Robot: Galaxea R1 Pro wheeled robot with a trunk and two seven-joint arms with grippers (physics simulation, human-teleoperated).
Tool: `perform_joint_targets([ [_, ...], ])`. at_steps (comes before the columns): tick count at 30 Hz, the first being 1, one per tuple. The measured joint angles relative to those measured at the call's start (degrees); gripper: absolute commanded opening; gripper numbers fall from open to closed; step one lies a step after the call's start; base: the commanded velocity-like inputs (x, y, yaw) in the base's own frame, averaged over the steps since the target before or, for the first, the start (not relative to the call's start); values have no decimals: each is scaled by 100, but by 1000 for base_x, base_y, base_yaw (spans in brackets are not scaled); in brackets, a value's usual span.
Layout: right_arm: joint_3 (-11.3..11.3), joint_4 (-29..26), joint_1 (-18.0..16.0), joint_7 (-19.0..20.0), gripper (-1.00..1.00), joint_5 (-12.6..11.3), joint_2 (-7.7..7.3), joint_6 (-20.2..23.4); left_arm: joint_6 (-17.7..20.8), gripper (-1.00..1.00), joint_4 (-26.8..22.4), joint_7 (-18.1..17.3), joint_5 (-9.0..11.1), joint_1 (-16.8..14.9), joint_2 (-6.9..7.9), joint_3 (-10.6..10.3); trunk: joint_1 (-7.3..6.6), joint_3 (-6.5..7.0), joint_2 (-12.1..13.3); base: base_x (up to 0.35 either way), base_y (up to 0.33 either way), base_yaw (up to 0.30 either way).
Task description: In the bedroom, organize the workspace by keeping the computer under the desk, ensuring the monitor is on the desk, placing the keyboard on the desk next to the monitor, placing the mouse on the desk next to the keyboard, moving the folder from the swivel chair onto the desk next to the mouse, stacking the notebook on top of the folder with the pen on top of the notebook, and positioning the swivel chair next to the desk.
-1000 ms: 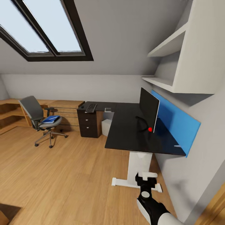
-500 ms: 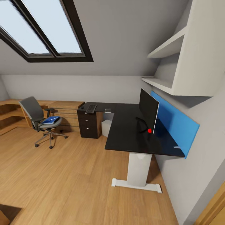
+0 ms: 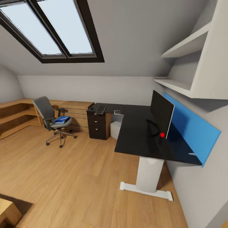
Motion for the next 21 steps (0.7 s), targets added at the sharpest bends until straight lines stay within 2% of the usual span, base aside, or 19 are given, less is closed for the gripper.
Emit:
perform_joint_targets([
  [5,2,0,5,1,100,0,0,-28,-30,100,-13,1,0,-1,-5,-3,0,-12,-1,219,185,78],
  [18,6,0,71,1,100,7,21,-258,-37,100,-164,-4,1,0,-34,-16,-1,-15,-1,245,203,6],
  [21,12,0,82,2,100,15,32,-261,-38,100,-174,-4,2,0,-31,-15,-1,-15,-1,265,198,217],
])
